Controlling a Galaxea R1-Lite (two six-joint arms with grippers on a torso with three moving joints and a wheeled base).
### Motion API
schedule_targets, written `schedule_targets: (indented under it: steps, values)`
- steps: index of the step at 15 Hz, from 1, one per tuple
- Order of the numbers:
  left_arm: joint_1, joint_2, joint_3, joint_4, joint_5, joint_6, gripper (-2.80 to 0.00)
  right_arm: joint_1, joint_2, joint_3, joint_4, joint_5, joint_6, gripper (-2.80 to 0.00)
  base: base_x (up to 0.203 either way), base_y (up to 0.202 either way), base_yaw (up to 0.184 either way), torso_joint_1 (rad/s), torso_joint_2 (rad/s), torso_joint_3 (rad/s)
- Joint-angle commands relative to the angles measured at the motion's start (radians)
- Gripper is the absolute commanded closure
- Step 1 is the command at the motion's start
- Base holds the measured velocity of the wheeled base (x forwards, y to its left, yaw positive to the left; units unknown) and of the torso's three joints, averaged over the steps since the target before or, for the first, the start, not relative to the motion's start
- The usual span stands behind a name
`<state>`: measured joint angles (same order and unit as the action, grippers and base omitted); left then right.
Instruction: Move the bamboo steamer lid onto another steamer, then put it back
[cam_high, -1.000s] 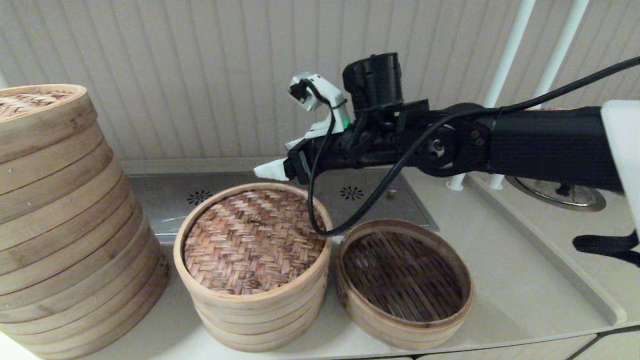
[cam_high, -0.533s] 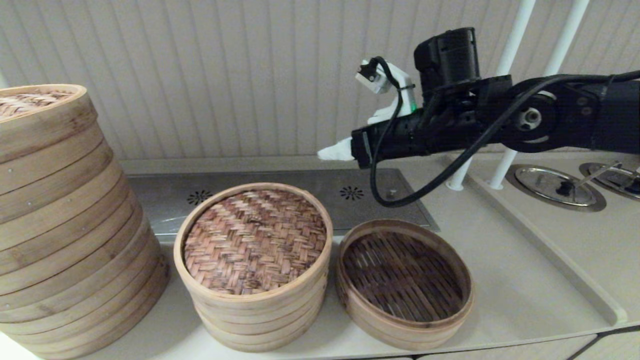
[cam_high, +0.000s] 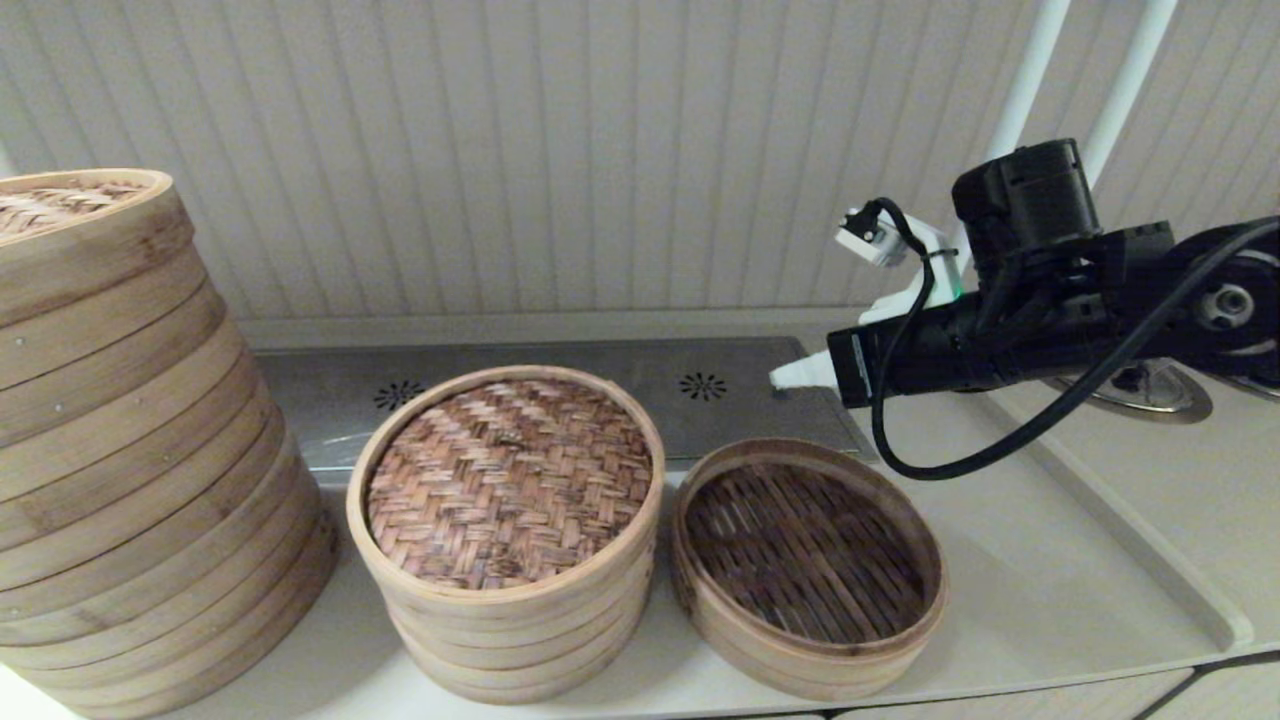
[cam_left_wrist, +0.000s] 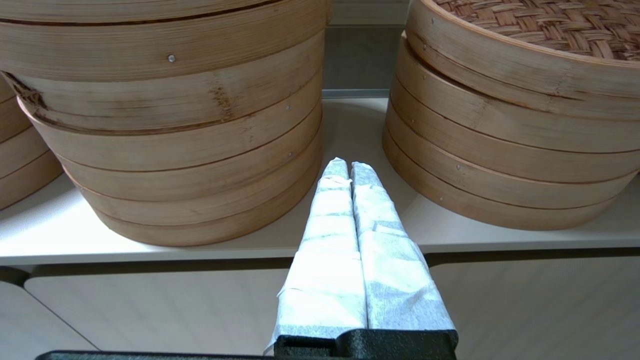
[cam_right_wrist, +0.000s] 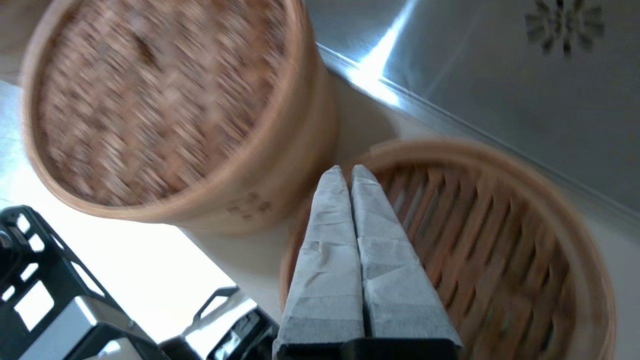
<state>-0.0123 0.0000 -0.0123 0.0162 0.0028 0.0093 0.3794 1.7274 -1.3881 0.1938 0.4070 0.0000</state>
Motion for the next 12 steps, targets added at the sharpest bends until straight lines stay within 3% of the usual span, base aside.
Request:
schedule_targets:
  steps: [1, 8, 12]
  values:
    - [0.0, 0.002, 0.0, 0.001, 0.0, 0.001, 0.0, 0.006, 0.015, 0.026, -0.002, 0.004, 0.001, 0.0, 0.0, 0.0, 0.0, 0.0, 0.0, 0.0]
    - [0.0, 0.002, 0.0, -0.001, 0.0, 0.0, 0.0, 0.088, 0.239, -0.057, -0.008, -0.003, -0.002, 0.0, 0.0, 0.0, 0.0, 0.0, 0.0, 0.0]
    - [0.0, 0.002, 0.0, 0.001, 0.0, 0.0, 0.0, 0.133, 0.307, -0.12, -0.008, -0.06, -0.002, 0.0, 0.0, 0.0, 0.0, 0.0, 0.0, 0.0]
